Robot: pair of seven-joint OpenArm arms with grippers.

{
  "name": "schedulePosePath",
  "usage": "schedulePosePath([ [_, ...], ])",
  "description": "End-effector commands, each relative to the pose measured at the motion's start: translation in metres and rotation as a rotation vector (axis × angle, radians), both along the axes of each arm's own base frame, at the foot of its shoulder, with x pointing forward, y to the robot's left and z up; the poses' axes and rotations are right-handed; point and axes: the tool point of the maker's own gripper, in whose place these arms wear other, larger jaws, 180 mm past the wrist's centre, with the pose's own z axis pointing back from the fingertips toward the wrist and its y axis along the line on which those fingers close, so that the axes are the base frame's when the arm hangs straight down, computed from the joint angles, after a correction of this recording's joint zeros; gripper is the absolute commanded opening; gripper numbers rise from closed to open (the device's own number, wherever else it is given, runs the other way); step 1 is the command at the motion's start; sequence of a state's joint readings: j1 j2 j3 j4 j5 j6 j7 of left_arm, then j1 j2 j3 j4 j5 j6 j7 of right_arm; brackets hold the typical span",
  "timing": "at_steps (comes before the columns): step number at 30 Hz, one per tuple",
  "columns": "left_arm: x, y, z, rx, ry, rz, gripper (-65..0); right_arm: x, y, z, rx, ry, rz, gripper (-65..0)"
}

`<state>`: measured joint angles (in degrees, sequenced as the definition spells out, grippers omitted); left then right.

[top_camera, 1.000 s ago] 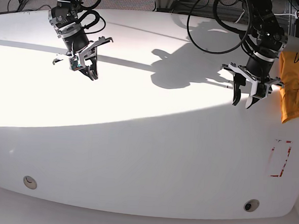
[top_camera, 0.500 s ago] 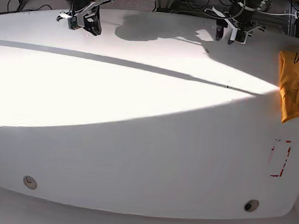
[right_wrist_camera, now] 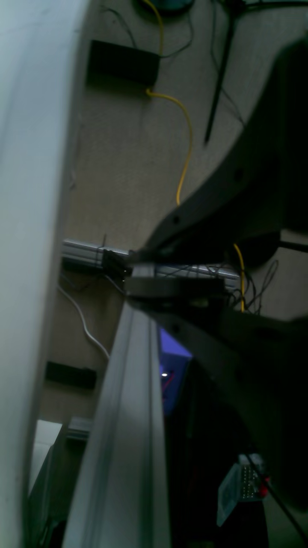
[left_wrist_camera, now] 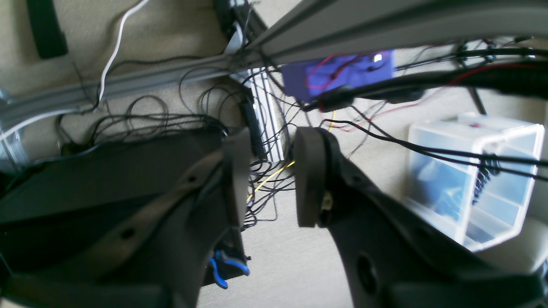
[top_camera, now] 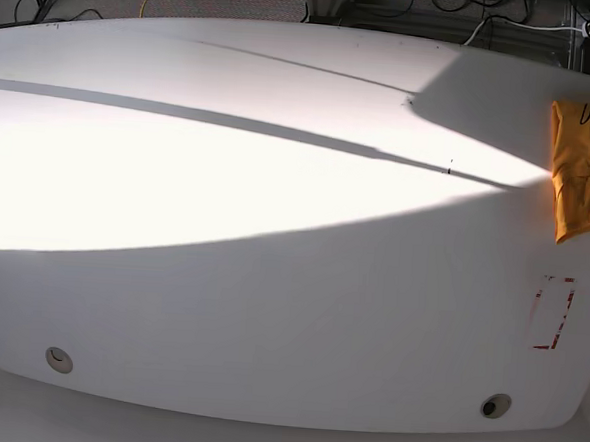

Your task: Fold the T-shirt properly

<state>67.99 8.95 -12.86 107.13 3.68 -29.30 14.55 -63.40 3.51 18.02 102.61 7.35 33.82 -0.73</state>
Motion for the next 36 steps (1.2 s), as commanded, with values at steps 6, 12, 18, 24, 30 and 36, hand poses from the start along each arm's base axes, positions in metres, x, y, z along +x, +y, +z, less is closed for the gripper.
schedulePosePath([
  [6,-0.047,0.017,-0.055,-0.013,0.161,-0.006,-49.3,-0.076,0.024,-0.05,0.097,0.233,-0.012,-61.4],
  [12,-0.071,0.03,-0.107,-0.026,0.293,0.015,-49.3,-0.081,0.02,-0.082,0.104,0.289,-0.055,-61.5],
  [18,-0.076,0.039,-0.151,-0.048,0.385,0.06,-49.3,-0.078,0.017,-0.111,0.108,0.328,-0.091,-61.5],
  [24,-0.077,0.042,-0.179,-0.076,0.417,0.133,-49.3,-0.084,-0.001,-0.141,0.029,0.396,-0.111,-61.5],
  [30,-0.067,0.056,-0.204,-0.037,0.445,0.227,-49.3,-0.085,-0.002,-0.168,-0.022,0.459,-0.041,-61.5],
  [36,-0.052,0.069,-0.216,0.033,0.416,0.293,-49.2,-0.079,0.0,-0.188,-0.021,0.502,-0.048,-61.5],
])
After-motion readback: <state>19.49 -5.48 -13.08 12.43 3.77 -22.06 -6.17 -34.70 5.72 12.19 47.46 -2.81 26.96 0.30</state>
